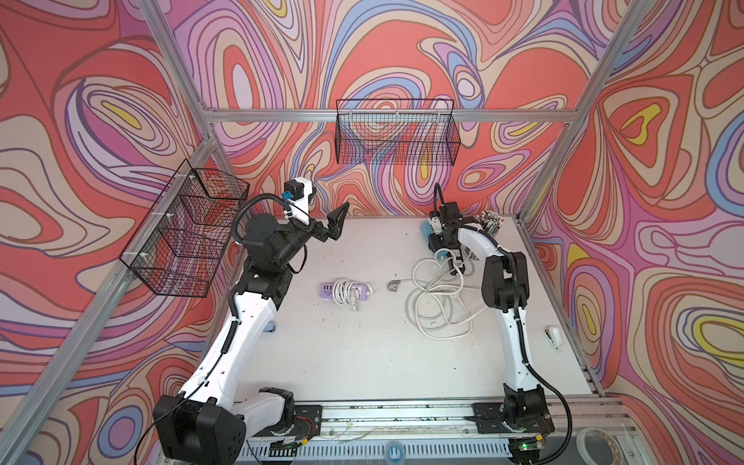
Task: Unwrap the cord wrapped around the power strip
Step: Place the power strip at the center of the board.
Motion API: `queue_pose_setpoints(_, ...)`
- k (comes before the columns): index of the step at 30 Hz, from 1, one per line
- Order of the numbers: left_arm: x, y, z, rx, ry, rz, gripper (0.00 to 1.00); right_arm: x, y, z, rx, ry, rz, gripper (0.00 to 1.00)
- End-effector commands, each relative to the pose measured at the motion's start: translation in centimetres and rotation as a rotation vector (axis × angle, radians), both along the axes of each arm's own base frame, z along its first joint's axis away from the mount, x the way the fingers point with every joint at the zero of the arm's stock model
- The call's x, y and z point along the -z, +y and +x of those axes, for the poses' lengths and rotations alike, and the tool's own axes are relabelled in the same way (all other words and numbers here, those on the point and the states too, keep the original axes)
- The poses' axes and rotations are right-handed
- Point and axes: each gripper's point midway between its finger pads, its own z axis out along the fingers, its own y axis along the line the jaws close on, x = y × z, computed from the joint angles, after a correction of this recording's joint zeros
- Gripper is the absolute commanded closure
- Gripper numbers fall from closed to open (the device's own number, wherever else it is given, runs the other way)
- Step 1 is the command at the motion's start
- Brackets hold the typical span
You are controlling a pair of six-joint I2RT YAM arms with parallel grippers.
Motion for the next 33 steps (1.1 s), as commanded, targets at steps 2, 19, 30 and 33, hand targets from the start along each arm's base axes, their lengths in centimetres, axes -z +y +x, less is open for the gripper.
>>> queue_pose_setpoints(2,-0.8,0.0,-0.5,0.014,-0.035,-0.009,0.0,0.9,-0.3,-0.6,0.008,0.035,-0.019,0.54)
queue_pose_setpoints(19,-0.7,0.1,-0.3,0.013,-0.031,-0.009,0.0,-11.3,0.5,0.2,-0.009,-0.216,0.045,0.02)
queue_pose_setpoints(30,-0.4,1.0,0.3,-0.04,-0.016,-0.012,0.0,-20.1,8.3,-5.9,-0.184,-0.27,0.352,0.02)
queue_pose_setpoints(33,-0.3,1.2,0.4,-0.048,-0.015,-0.012,0.0,-20.8,11.9,-8.8,-0.259,-0.238,0.458,0.02)
